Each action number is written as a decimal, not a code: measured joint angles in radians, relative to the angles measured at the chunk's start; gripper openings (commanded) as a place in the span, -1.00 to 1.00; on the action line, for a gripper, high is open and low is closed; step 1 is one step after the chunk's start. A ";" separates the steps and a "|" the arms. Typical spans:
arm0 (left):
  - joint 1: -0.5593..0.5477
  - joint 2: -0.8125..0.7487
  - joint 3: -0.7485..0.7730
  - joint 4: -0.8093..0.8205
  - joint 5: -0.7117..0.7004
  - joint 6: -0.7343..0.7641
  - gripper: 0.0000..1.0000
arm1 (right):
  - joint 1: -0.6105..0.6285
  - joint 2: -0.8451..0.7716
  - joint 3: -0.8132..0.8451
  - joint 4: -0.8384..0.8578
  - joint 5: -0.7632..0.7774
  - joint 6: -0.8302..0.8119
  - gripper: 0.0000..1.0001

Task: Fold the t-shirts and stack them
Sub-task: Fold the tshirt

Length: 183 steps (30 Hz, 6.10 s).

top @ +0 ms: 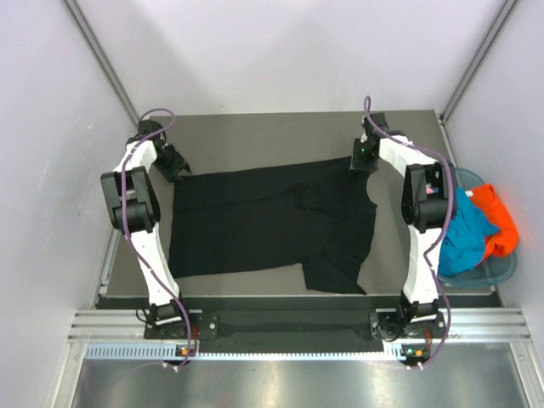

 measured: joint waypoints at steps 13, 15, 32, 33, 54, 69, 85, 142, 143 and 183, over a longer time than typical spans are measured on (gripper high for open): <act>-0.048 -0.424 -0.304 -0.073 -0.142 0.012 0.26 | 0.050 -0.161 0.044 -0.204 0.082 -0.069 0.08; -0.090 -0.561 -0.400 -0.080 -0.150 0.008 0.25 | 0.104 -0.275 -0.039 -0.233 0.088 -0.074 0.09; -0.185 -1.009 -0.912 -0.163 -0.082 -0.085 0.13 | 0.313 -1.123 -1.025 -0.356 -0.020 0.216 -0.09; -0.185 -1.009 -0.914 -0.164 -0.082 -0.086 0.13 | 0.313 -1.130 -1.046 -0.349 -0.028 0.230 -0.10; -0.185 -1.009 -0.864 -0.269 -0.220 -0.133 0.16 | 0.307 -1.122 -1.217 -0.195 -0.240 0.269 -0.84; -0.045 -1.003 -0.897 -0.343 -0.264 -0.277 0.14 | 0.307 -1.080 -1.093 -0.230 -0.207 0.238 -0.08; 0.176 -0.916 -1.068 -0.337 -0.236 -0.356 0.05 | 0.307 -0.990 -0.977 -0.240 -0.219 0.124 -0.06; 0.195 -0.890 -1.132 -0.166 -0.184 -0.300 -1.00 | 0.101 -0.991 -1.251 -0.182 -0.390 0.273 -0.45; 0.195 -0.890 -1.132 -0.166 -0.184 -0.299 -1.00 | 0.097 -0.990 -1.259 -0.175 -0.400 0.274 -0.48; 0.066 -0.758 -0.773 -0.114 -0.182 -0.140 -1.00 | 0.031 -0.747 -0.364 -0.376 -0.185 0.197 -1.00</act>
